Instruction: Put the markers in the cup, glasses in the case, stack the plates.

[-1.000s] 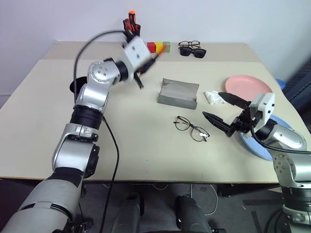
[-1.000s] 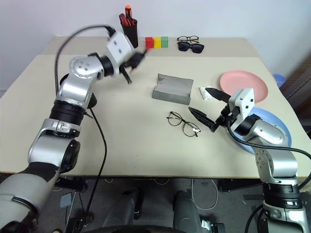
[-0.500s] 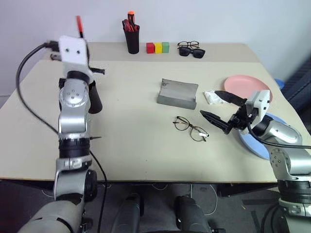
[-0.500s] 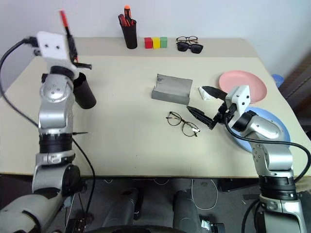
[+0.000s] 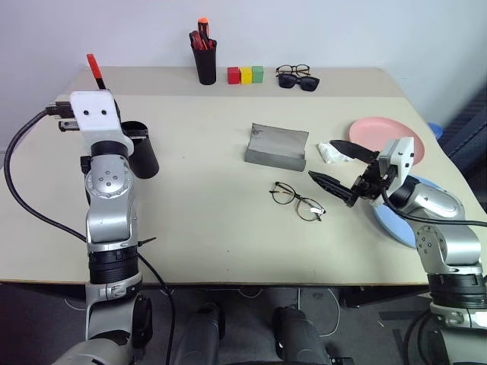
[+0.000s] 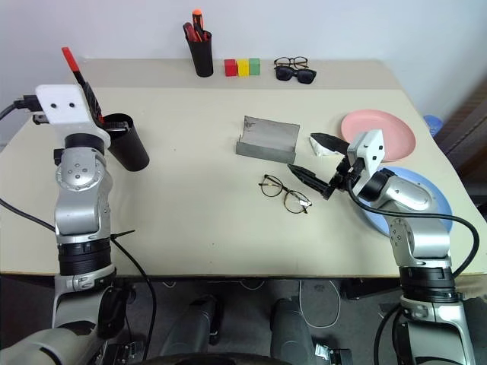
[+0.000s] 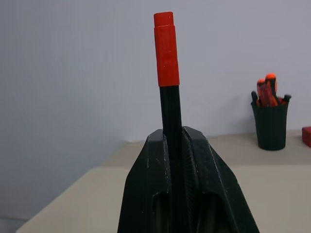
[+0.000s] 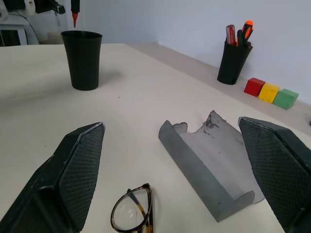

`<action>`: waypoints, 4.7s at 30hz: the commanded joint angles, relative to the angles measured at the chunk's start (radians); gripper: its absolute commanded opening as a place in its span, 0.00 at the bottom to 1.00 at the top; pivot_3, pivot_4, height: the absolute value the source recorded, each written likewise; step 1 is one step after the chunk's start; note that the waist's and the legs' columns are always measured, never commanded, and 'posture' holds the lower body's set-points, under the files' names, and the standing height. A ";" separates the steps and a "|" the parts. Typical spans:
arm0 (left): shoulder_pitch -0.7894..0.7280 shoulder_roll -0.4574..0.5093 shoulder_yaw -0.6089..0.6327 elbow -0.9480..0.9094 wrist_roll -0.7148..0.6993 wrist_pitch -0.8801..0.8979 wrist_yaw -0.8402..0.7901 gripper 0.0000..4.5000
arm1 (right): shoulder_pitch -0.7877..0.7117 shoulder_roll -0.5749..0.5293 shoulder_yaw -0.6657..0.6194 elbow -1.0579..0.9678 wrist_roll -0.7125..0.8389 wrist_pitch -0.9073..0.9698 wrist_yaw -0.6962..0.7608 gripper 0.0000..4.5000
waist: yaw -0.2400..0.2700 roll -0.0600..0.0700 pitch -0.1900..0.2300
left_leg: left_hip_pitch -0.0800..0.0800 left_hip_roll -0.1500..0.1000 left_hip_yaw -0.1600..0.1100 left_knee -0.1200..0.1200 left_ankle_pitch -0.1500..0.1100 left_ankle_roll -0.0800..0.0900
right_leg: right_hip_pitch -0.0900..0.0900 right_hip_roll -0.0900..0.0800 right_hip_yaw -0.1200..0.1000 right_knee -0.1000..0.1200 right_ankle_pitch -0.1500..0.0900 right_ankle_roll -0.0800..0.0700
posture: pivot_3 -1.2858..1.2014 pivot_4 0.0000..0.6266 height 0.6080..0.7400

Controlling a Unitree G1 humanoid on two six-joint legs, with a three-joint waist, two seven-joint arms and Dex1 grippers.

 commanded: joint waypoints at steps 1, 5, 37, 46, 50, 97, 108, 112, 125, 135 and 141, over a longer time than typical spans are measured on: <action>-0.013 0.007 -0.006 0.025 0.005 -0.057 0.018 0.00 | -0.025 -0.001 -0.013 -0.022 0.003 -0.013 0.000 1.00 | 0.000 0.000 0.000 | 0.000 0.000 0.000 0.000 0.000 0.000 | 0.000 0.000 0.000 0.000 0.000 0.000 | 0.52 0.24 1.00; -0.036 0.000 -0.017 0.093 0.003 -0.096 0.035 0.00 | -0.016 -0.007 -0.022 -0.038 0.007 -0.006 -0.005 1.00 | 0.001 0.000 0.000 | 0.000 0.000 0.000 0.000 0.000 0.000 | 0.000 0.000 0.000 0.000 0.000 0.000 | 0.52 0.24 1.00; -0.083 0.033 -0.169 -0.020 -0.238 0.106 -0.321 0.56 | 0.002 0.005 -0.047 -0.089 0.054 0.002 -0.016 1.00 | 0.007 0.000 0.000 | -0.001 0.000 0.000 0.000 0.000 0.000 | 0.000 0.000 0.000 -0.001 0.000 0.000 | 0.52 0.24 1.00; -0.473 0.231 -0.565 0.495 -0.238 0.112 -1.134 0.56 | 0.086 0.002 -0.091 -0.158 0.047 -0.010 -0.084 1.00 | -0.002 0.001 0.000 | 0.000 0.000 0.001 -0.001 0.000 0.000 | 0.000 0.000 0.000 -0.002 -0.002 -0.004 | 0.52 0.24 1.00; -0.691 0.140 -0.686 0.952 -0.069 -0.144 -1.199 0.56 | 0.141 0.006 -0.124 -0.214 0.047 -0.011 -0.128 1.00 | 0.001 0.000 0.000 | -0.002 0.000 0.001 -0.001 0.000 0.000 | -0.002 0.000 0.000 -0.002 -0.002 -0.004 | 0.52 0.24 1.00; -0.891 -0.117 -0.656 1.458 0.351 -0.361 -0.971 0.13 | 0.243 0.009 -0.155 -0.308 0.040 0.001 -0.240 1.00 | 0.023 -0.002 0.002 | -0.006 -0.001 0.001 0.000 -0.002 0.003 | -0.004 -0.002 -0.001 -0.003 -0.002 0.002 | 0.52 0.24 1.00; -0.939 -0.154 -0.659 1.477 0.375 -0.279 -0.865 0.76 | 0.200 0.018 -0.133 -0.267 0.028 -0.017 -0.223 1.00 | 0.023 -0.002 0.002 | -0.005 -0.001 0.001 0.000 -0.002 0.003 | -0.004 -0.002 -0.001 -0.003 -0.002 0.003 | 0.52 0.24 1.00; -0.938 -0.187 -0.657 1.484 0.385 -0.255 -0.830 0.76 | 0.207 0.020 -0.135 -0.273 0.029 -0.019 -0.225 1.00 | 0.023 -0.002 0.002 | -0.005 -0.001 0.001 0.000 -0.002 0.003 | -0.004 -0.002 -0.001 -0.003 -0.002 0.003 | 0.52 0.24 1.00; -0.913 -0.256 -0.613 1.491 0.368 -0.183 -0.820 0.76 | 0.304 0.018 -0.166 -0.359 0.052 0.003 -0.250 1.00 | 0.022 -0.002 0.002 | -0.005 -0.001 0.001 0.000 -0.002 0.003 | -0.004 -0.002 -0.001 -0.002 -0.002 0.003 | 0.52 0.24 1.00; -0.898 -0.262 -0.569 1.490 0.344 -0.138 -0.859 0.76 | 0.329 0.004 -0.174 -0.384 0.069 0.031 -0.259 1.00 | 0.023 -0.002 0.002 | -0.005 -0.001 0.001 0.000 -0.002 0.003 | -0.004 -0.002 -0.001 -0.002 -0.002 0.003 | 0.52 0.24 1.00; -0.890 -0.256 -0.570 1.488 0.340 -0.135 -0.919 0.76 | 0.310 0.002 -0.165 -0.371 0.066 0.042 -0.253 1.00 | 0.023 -0.002 0.002 | -0.005 -0.001 0.001 0.000 -0.002 0.003 | -0.004 -0.002 -0.001 -0.002 -0.002 0.003 | 0.52 0.24 1.00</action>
